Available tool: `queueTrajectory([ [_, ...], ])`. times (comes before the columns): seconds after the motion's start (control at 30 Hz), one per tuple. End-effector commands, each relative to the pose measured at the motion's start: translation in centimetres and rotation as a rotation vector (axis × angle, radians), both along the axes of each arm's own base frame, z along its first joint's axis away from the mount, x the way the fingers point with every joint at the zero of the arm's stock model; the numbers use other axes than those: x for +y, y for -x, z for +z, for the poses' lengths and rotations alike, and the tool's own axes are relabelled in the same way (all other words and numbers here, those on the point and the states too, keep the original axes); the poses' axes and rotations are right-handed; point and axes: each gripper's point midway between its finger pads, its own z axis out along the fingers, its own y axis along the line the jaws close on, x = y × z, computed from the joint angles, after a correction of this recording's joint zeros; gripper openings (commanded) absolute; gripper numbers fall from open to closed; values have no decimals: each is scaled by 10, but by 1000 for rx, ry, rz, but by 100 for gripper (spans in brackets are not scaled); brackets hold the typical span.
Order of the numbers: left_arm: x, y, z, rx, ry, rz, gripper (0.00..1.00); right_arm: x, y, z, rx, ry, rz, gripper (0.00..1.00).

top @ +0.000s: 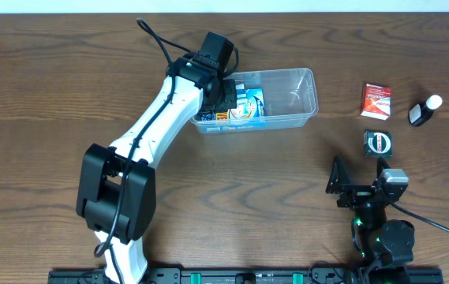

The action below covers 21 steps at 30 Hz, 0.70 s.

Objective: Pack container

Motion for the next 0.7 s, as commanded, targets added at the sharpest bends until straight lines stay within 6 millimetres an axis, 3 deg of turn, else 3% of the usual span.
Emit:
queueTrajectory([
  [0.0, 3, -8, -11, 2, -37, -5, 6, -2, 0, -2, 4, 14, -7, 99],
  [0.37, 8, -12, -21, 0, -74, -1, 6, -2, 0, -2, 4, 14, -7, 99],
  [0.67, 9, -10, -40, 40, -92, -2, 5, -2, 0, -2, 4, 14, -7, 99],
])
